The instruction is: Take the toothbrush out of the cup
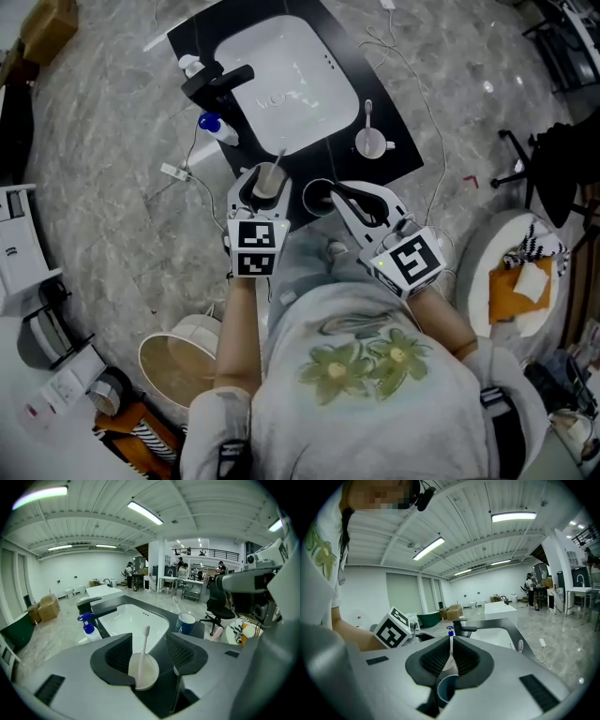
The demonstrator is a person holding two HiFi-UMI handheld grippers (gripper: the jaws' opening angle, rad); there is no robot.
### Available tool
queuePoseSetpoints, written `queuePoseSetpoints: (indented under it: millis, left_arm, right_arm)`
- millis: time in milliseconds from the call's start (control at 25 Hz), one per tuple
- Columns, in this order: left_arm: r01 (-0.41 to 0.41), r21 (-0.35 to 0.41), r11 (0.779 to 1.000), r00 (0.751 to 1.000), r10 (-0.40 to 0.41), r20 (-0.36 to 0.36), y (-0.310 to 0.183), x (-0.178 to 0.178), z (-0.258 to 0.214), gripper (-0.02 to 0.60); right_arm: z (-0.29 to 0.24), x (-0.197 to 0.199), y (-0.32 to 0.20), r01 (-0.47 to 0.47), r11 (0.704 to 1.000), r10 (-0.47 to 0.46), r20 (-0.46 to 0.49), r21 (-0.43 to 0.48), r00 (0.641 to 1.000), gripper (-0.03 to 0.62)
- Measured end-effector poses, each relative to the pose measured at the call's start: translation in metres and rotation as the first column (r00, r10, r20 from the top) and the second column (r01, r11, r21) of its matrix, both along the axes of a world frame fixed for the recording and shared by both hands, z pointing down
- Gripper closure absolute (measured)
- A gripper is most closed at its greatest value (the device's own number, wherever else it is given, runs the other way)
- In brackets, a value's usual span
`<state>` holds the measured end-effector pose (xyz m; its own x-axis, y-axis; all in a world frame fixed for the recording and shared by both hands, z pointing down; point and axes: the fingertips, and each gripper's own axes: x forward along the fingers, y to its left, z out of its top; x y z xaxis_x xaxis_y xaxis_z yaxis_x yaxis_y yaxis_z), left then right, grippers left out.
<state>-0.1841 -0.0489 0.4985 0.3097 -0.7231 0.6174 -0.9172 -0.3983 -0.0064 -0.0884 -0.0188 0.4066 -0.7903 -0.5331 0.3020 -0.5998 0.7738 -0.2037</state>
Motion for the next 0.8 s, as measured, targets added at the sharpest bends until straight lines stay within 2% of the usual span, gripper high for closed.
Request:
queuePoseSetpoints:
  millis: [240, 400, 600, 800]
  left_arm:
    - [-0.088, -0.116, 0.989, 0.995, 0.094, 0.046, -0.011, -0.007, 0.033, 0.356]
    - [-0.116, -0.156, 0.981, 0.989, 0.128, 0.068, -0.017, -0.011, 0.043, 0.380]
    - [-0.149, -0.236, 0.960, 0.981, 0.174, 0.088, -0.019, -0.009, 0.063, 0.398]
    - [-0.163, -0.269, 0.949, 0.974, 0.197, 0.108, -0.020, -0.008, 0.075, 0.434]
  right_arm:
    - [0.003, 0.001, -0.011, -0.014, 1.000, 0.014, -0.006, -0.012, 1.000, 0.548]
    - [0.008, 0.009, -0.014, -0.034, 0.999, 0.033, -0.018, -0.025, 0.999, 0.548]
    - [0.009, 0.009, -0.020, -0.049, 0.998, 0.049, -0.012, -0.029, 0.999, 0.548]
    - [0.009, 0.009, -0.021, -0.053, 0.998, 0.053, -0.011, -0.031, 0.999, 0.548]
